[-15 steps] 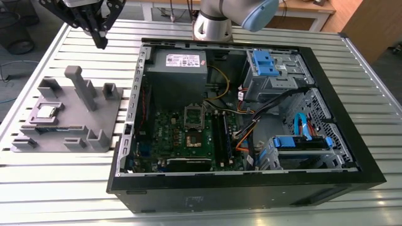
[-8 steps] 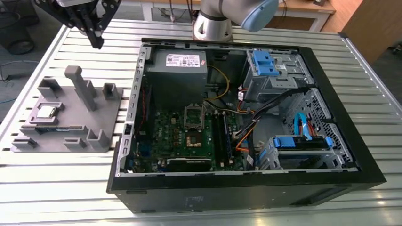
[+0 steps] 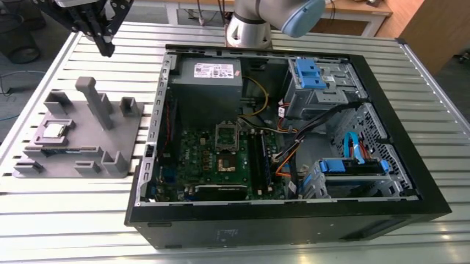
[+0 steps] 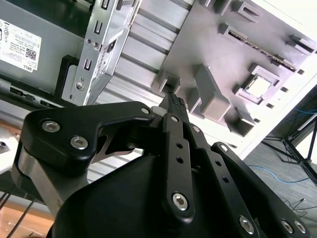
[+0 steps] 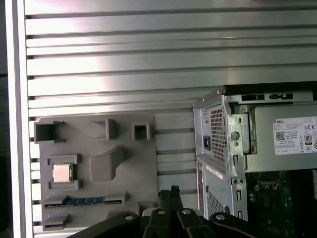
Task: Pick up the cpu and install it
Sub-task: 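Reach for the cpu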
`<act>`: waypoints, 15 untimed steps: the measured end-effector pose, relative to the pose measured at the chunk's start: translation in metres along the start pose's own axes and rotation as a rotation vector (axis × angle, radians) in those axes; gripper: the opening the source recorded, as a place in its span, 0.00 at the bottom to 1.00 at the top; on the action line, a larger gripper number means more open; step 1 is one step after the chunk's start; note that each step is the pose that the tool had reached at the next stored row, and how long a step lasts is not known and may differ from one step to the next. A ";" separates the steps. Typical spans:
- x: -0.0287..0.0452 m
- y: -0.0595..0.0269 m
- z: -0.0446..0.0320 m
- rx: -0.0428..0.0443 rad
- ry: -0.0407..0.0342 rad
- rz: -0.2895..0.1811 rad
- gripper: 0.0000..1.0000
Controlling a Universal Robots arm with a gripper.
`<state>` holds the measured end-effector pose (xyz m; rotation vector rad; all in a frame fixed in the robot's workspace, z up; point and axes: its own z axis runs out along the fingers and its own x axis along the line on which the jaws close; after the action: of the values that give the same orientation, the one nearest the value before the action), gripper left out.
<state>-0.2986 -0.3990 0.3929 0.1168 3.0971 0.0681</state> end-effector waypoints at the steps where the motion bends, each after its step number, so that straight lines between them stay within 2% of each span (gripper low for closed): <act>1: 0.0017 -0.0001 0.0000 0.0000 -0.0001 0.000 0.11; 15: 0.0247 -0.0022 -0.0005 0.0000 -0.0001 0.000 0.11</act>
<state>-0.3233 -0.3993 0.3923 0.1169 3.0970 0.0682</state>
